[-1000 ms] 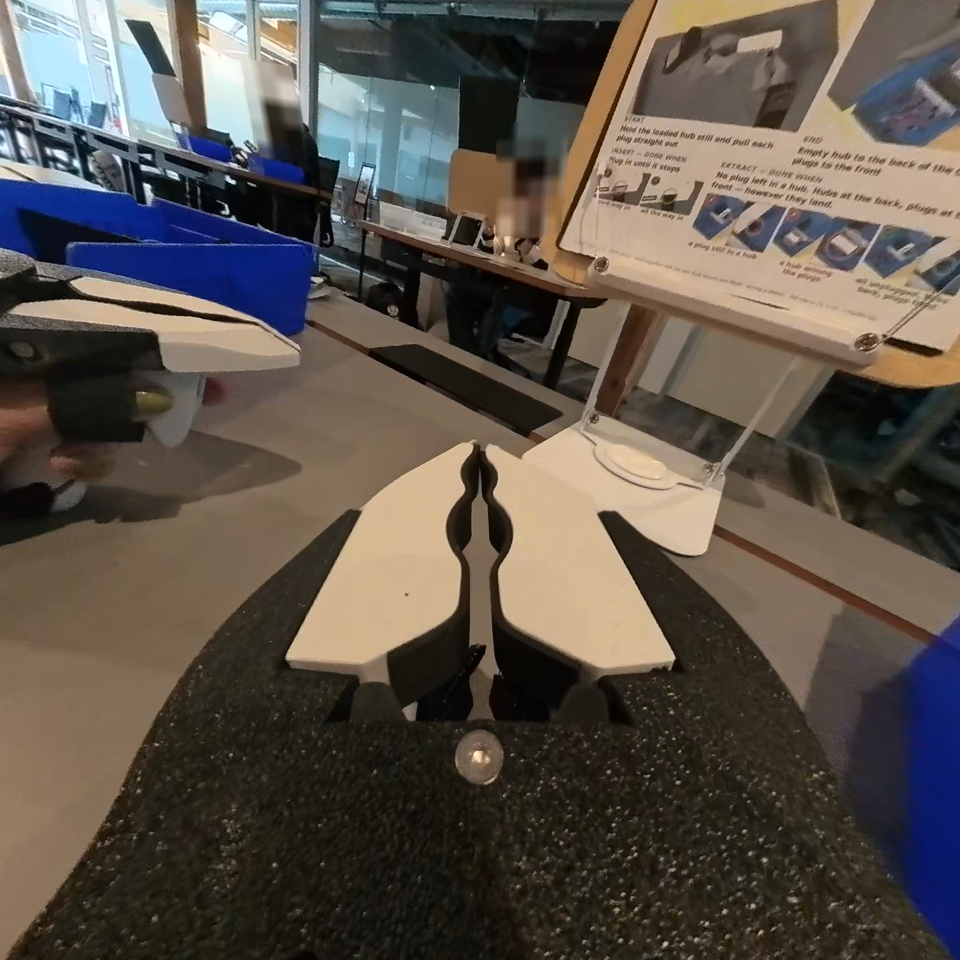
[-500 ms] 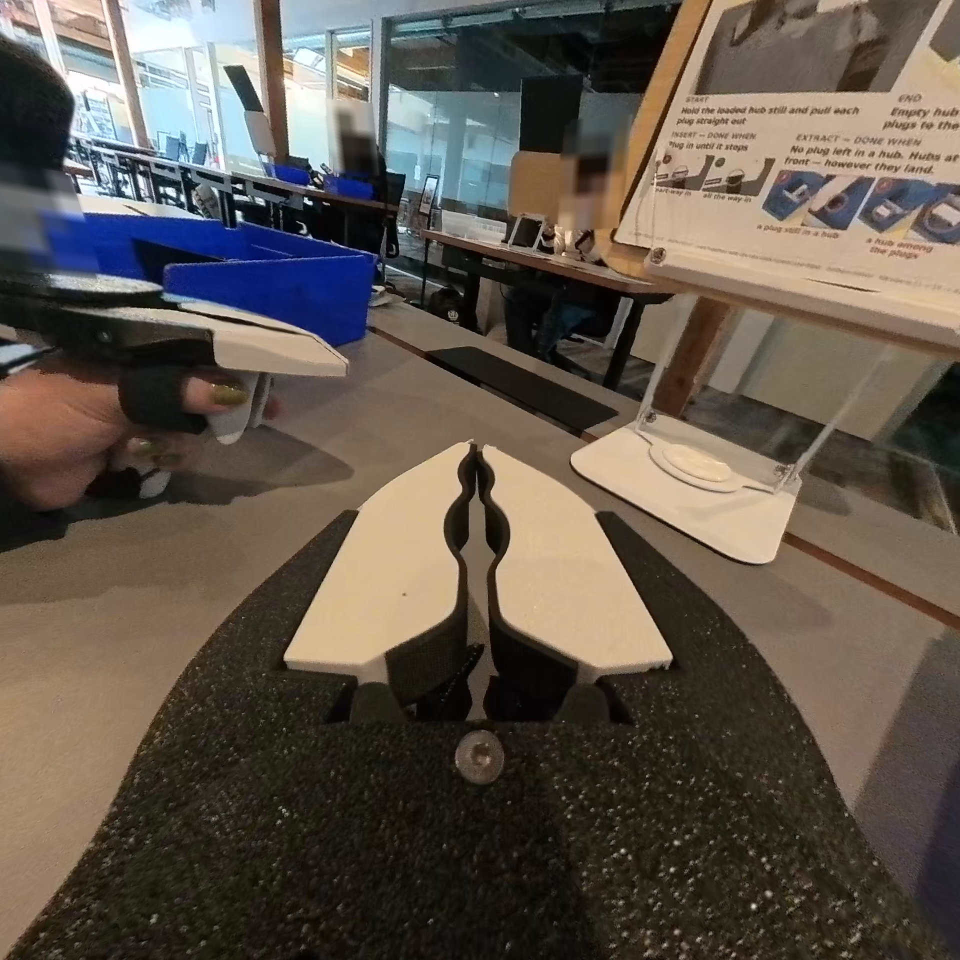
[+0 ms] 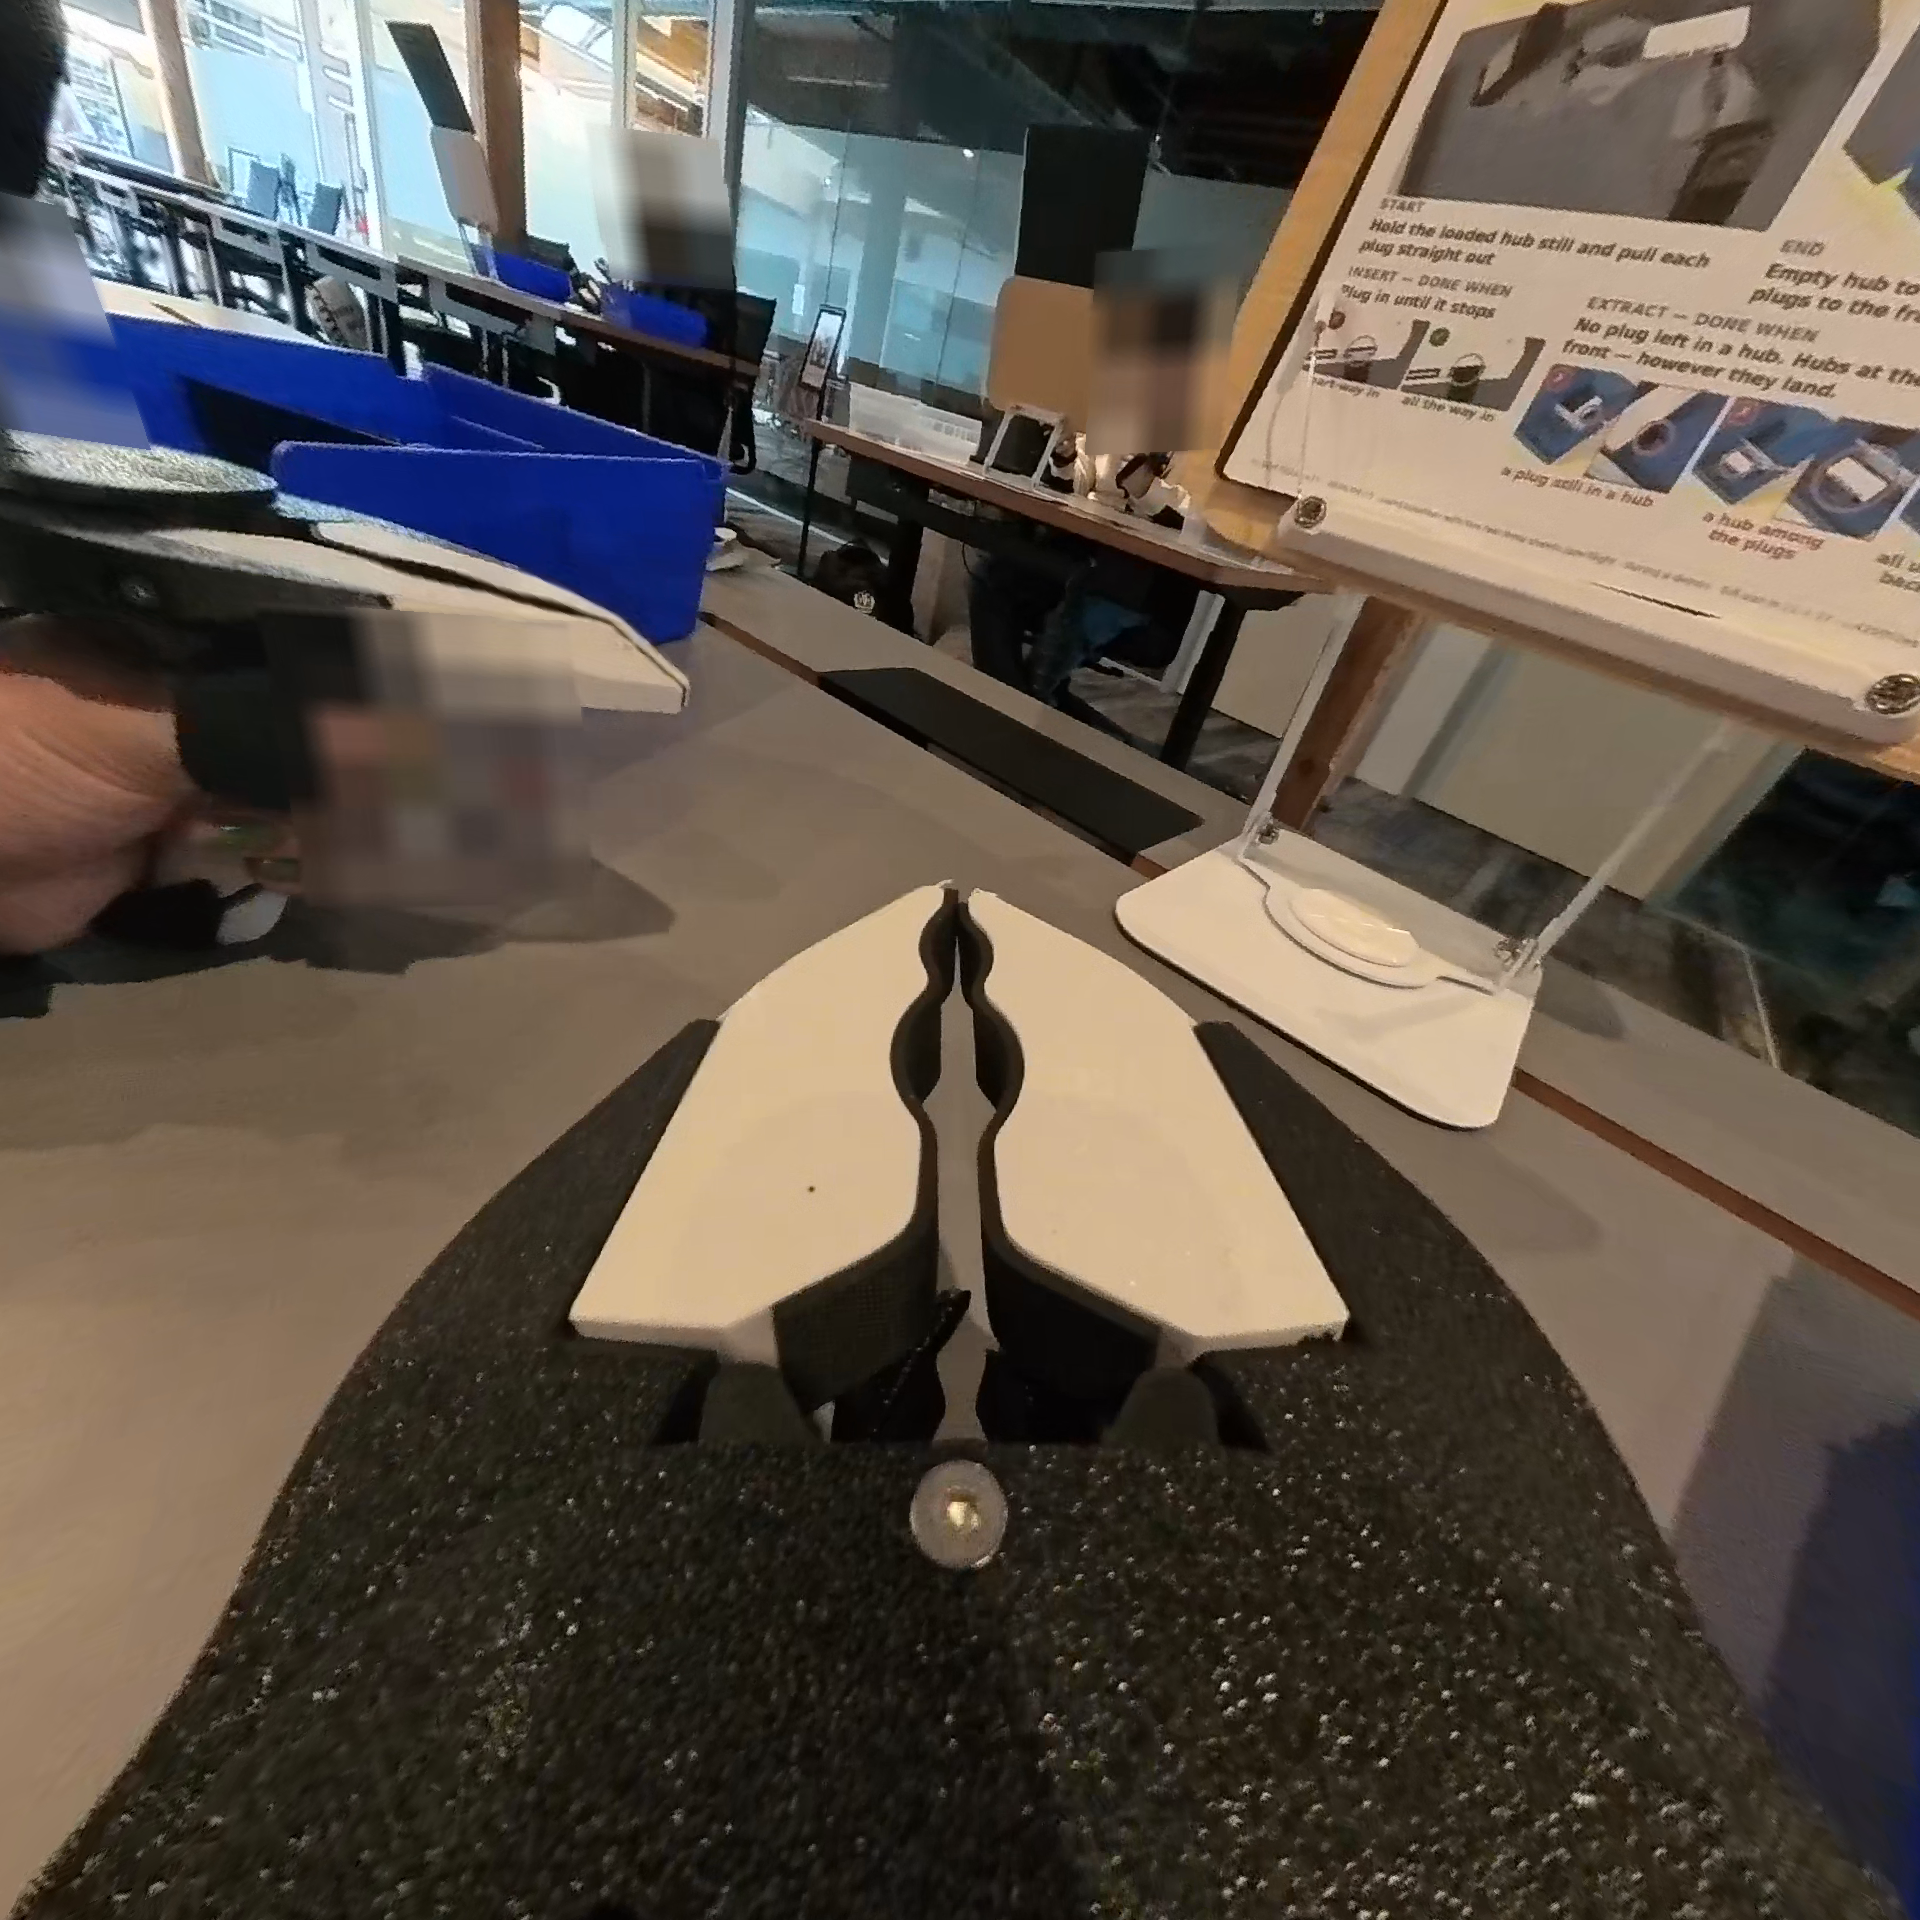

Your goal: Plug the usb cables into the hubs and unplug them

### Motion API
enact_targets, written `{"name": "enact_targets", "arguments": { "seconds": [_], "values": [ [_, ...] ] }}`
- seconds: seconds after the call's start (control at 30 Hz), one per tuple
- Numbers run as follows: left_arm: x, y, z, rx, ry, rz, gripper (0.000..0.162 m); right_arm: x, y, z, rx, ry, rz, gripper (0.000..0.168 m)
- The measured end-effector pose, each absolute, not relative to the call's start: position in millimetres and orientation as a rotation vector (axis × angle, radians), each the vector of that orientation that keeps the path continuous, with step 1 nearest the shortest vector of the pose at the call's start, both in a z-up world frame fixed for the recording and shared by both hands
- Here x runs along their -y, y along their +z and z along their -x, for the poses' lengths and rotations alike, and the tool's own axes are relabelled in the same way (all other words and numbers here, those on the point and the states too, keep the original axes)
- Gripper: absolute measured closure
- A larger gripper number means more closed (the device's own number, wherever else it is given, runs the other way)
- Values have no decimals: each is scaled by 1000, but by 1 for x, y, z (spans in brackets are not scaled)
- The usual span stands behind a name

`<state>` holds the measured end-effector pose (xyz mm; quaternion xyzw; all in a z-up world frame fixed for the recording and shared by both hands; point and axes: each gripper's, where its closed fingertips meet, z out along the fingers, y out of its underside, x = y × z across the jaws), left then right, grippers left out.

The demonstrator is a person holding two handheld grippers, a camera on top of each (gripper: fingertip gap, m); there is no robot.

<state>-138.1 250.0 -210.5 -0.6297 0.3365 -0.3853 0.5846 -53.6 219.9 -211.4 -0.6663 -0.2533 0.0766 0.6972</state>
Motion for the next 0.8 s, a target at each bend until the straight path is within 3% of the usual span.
{"name": "enact_targets", "arguments": {
  "seconds": [0.3,0.63,0.67,0.7,0.8],
  "values": [
    [-263,-185,190,-700,-487,1574,162,-219,-210,57,578,191,1468,168],
    [-234,-159,348,-478,-63,1696,162,-218,-207,56,560,206,1450,168],
    [-239,-152,363,-463,-33,1696,157,-218,-207,56,558,206,1448,168],
    [-246,-144,373,-463,-24,1703,138,-218,-207,56,558,207,1446,168],
    [-290,-135,399,-482,10,1815,111,-218,-206,57,564,208,1440,168]
  ]
}}
